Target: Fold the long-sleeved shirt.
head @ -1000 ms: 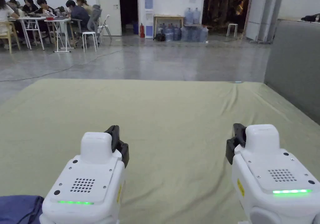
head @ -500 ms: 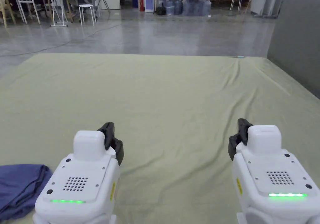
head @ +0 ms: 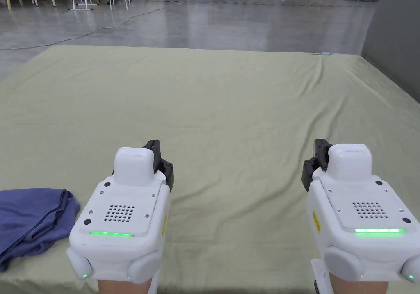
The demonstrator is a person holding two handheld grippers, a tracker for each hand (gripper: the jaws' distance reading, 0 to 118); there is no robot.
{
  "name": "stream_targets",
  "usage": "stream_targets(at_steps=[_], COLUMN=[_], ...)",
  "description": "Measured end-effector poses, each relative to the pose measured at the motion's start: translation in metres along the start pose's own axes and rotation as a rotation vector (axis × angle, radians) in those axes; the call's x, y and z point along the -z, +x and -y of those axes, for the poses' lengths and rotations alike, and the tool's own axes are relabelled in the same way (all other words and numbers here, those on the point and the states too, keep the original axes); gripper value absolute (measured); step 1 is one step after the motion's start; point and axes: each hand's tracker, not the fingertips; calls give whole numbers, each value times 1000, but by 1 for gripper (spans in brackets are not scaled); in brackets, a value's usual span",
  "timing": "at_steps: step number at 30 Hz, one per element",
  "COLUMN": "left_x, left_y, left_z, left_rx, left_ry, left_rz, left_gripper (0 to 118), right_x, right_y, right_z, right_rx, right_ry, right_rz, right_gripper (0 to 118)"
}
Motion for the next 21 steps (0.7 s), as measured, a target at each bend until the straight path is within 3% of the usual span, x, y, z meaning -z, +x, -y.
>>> stream_targets(at_steps=[5, 6, 7, 9, 10, 14, 21], left_x=[0, -1, 0, 3, 5, -2, 2], left_y=[-1, -1, -2, -3, -3, -2, 2], left_z=[2, 2, 2, 0, 0, 8, 7], left_rx=[7, 15, 19, 15, 9, 18, 49], left_ry=[-4, 1, 4, -14, -29, 109, 71], left_rz=[-5, -11, -13, -8, -4, 8, -1], left_gripper=[0, 13, 38, 108, 118, 118, 118], right_x=[1, 1, 3, 4, 6, 2, 2], right_y=[2, 2, 4, 6, 6, 8, 10], right_z=[2, 2, 1, 1, 2, 8, 12], right_rx=[2, 3, 11, 36, 42, 41, 28], right_ry=[-5, -4, -5, -29, -33, 15, 42], right_rz=[8, 9, 1, -6, 1, 24, 41], right_gripper=[0, 16, 40, 104, 116, 118, 118])
